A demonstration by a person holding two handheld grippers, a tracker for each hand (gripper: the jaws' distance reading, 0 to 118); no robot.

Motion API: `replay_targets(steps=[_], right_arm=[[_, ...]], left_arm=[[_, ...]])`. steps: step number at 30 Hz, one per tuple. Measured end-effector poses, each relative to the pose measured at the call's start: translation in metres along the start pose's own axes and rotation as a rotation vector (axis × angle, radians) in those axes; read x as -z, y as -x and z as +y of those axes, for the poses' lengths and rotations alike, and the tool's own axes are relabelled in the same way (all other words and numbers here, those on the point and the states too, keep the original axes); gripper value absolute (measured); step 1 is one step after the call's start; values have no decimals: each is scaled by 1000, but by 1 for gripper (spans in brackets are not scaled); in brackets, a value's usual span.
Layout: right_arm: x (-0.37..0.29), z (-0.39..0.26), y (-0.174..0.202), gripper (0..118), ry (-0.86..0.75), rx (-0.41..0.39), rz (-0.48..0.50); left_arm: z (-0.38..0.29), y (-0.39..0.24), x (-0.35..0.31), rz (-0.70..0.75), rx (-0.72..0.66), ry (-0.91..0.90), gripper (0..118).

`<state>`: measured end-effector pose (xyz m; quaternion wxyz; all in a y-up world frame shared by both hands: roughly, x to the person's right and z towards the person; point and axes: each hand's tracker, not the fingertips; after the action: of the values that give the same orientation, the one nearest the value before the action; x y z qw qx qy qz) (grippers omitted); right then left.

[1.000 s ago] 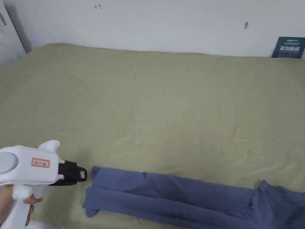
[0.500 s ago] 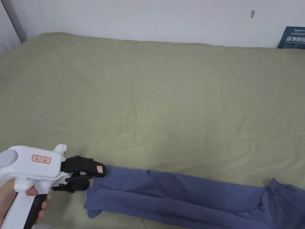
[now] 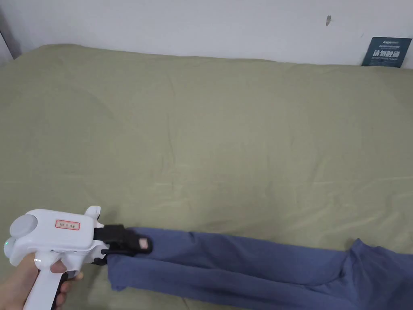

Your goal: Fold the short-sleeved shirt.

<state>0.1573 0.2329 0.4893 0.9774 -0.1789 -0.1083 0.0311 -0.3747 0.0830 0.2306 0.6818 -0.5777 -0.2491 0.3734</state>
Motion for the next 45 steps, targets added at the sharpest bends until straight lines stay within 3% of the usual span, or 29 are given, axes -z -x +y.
replay_targets(steps=[1, 3, 8, 16, 22, 30, 36, 43, 44, 45], right_arm=[[-1, 0, 0, 0, -1, -4, 6], [-1, 2, 2, 0, -6, -19, 11], [-2, 12, 1, 0, -31, -55, 37], [8, 18, 13, 0, -93, -93, 92], [10, 12, 20, 0, -76, -70, 119], [4, -2, -3, 0, -50, -16, 61], [-4, -8, -21, 0, -34, -3, 31], [-4, -17, -33, 0, 2, 15, 10], [-3, -19, -34, 0, 7, 17, 9], [-2, -20, -35, 0, 16, 18, 7]], left_arm=[[-2, -2, 7, 101, 34, -12, 8], [-3, 4, 7, -11, -4, -7, 8], [-8, -8, -15, 41, 16, -90, 8], [-23, -9, -105, 154, -34, -253, 8], [-42, -56, -111, 235, 63, -247, 8], [-86, -175, -37, 351, 371, -125, 8], [-96, -211, 48, 375, 375, -65, 8], [-85, -205, 141, 423, 298, -40, 8], [-84, -202, 150, 418, 281, -29, 13], [-85, -202, 159, 424, 280, -30, 35]])
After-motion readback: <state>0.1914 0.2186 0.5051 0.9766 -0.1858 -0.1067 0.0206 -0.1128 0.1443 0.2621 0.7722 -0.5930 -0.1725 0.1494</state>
